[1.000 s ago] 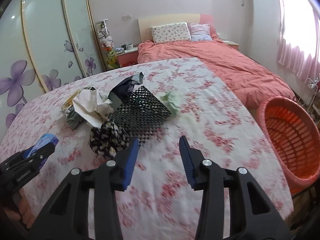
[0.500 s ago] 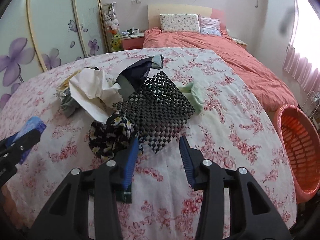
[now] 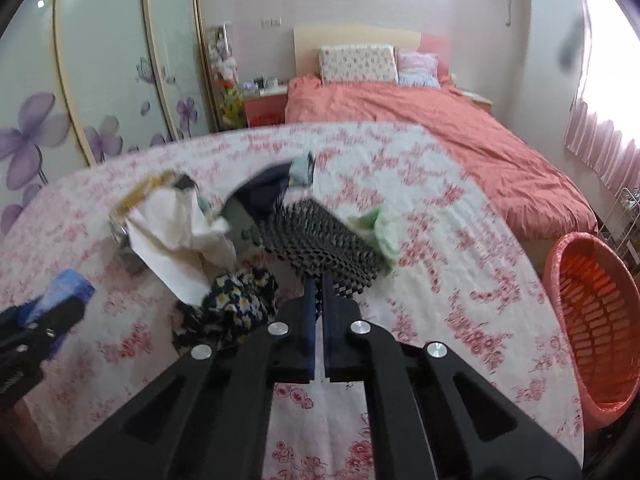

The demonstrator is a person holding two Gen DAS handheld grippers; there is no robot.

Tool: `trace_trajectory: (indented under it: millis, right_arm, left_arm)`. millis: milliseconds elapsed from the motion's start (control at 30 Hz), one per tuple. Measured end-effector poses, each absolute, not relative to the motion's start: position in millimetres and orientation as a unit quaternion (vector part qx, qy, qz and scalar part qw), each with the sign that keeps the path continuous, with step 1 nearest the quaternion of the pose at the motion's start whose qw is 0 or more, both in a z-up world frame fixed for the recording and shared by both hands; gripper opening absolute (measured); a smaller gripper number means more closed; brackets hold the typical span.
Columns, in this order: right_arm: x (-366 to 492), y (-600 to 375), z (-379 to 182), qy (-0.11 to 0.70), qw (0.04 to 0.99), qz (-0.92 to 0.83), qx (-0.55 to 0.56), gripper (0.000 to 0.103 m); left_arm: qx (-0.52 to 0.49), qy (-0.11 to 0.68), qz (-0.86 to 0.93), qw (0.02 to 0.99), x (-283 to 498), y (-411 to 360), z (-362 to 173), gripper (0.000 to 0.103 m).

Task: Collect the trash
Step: 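Grasp the black mesh bag with the right tool while left holds tissues, then carry tissue pack and mesh bag to the basket and release both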

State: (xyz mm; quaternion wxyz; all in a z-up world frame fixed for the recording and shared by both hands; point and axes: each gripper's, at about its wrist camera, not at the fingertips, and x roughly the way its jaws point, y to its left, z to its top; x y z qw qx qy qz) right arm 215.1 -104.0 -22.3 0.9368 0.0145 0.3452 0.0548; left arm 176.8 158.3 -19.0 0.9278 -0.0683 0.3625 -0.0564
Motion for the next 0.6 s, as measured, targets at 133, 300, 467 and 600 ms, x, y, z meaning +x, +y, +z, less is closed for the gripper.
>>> trace_trajectory:
  millis: [133, 300, 467, 600]
  right_arm:
    - [201, -118, 4, 0.309, 0.949, 0.058, 0.040, 0.003]
    - [183, -129, 26, 0.279, 0.957, 0.061, 0.057, 0.003]
    - [164, -141, 44, 0.256, 0.963, 0.057, 0.066, 0.003]
    - [151, -155, 55, 0.241, 0.967, 0.046, 0.073, 0.003]
  left_arm:
    - [-0.066, 0.356, -0.059, 0.930, 176, 154, -13, 0.052]
    - [-0.061, 0.346, -0.065, 0.934, 173, 145, -2, 0.052]
    - [-0.054, 0.337, -0.076, 0.937, 169, 132, 7, 0.052]
    - [-0.048, 0.329, -0.090, 0.939, 166, 117, 15, 0.052]
